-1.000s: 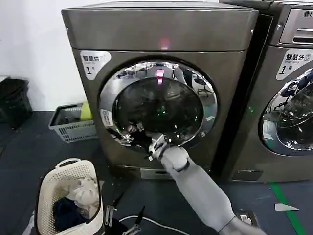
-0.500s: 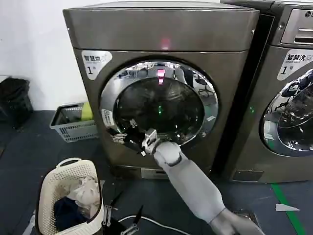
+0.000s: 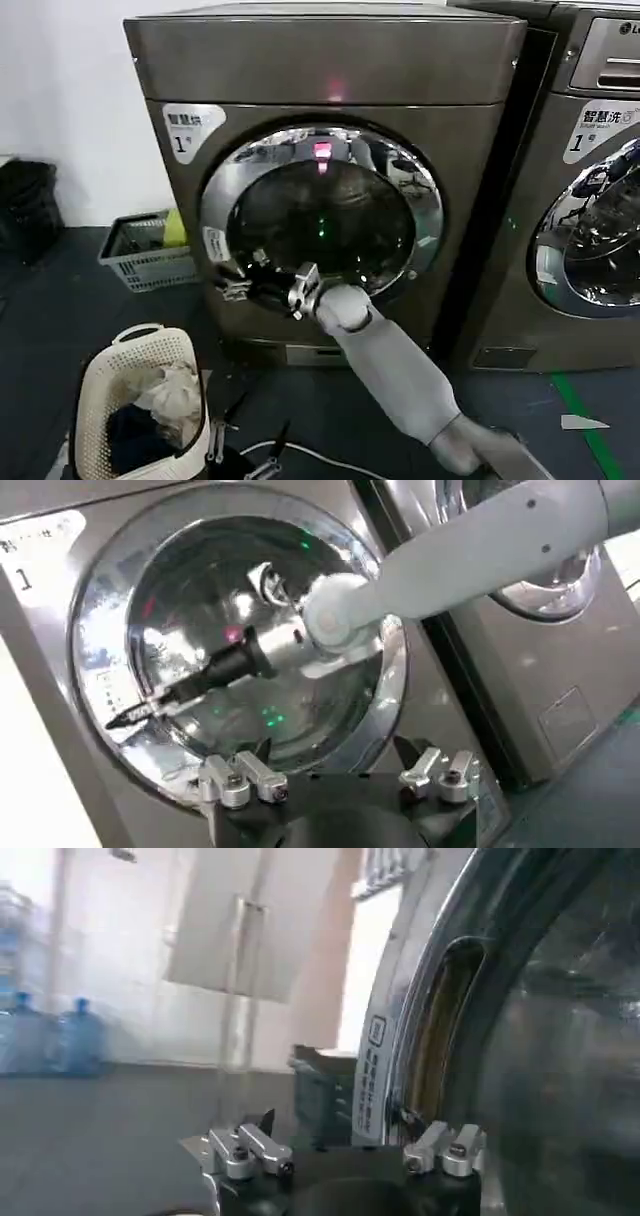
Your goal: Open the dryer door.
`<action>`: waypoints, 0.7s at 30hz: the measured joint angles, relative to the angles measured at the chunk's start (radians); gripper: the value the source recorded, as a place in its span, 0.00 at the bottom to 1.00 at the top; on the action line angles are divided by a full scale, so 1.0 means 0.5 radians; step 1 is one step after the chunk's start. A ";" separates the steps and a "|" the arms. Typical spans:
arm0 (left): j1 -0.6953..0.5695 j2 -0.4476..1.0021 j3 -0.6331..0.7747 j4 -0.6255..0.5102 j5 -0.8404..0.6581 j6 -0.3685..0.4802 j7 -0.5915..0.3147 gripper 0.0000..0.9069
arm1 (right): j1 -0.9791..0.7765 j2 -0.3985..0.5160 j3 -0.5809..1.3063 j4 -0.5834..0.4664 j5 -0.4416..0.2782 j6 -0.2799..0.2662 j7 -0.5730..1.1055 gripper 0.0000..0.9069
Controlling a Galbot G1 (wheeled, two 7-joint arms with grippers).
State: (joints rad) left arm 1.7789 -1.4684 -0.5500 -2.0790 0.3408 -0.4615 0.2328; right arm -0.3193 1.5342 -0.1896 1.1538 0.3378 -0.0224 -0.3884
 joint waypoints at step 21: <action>0.006 0.001 -0.034 -0.002 -0.012 -0.005 -0.001 1.00 | 0.035 -0.140 -0.130 0.019 0.326 0.195 -0.635 1.00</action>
State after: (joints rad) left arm 1.7820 -1.4676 -0.5669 -2.0801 0.3350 -0.4639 0.2325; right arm -0.3019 1.4641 -0.2544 1.1632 0.5007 0.0753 -0.7060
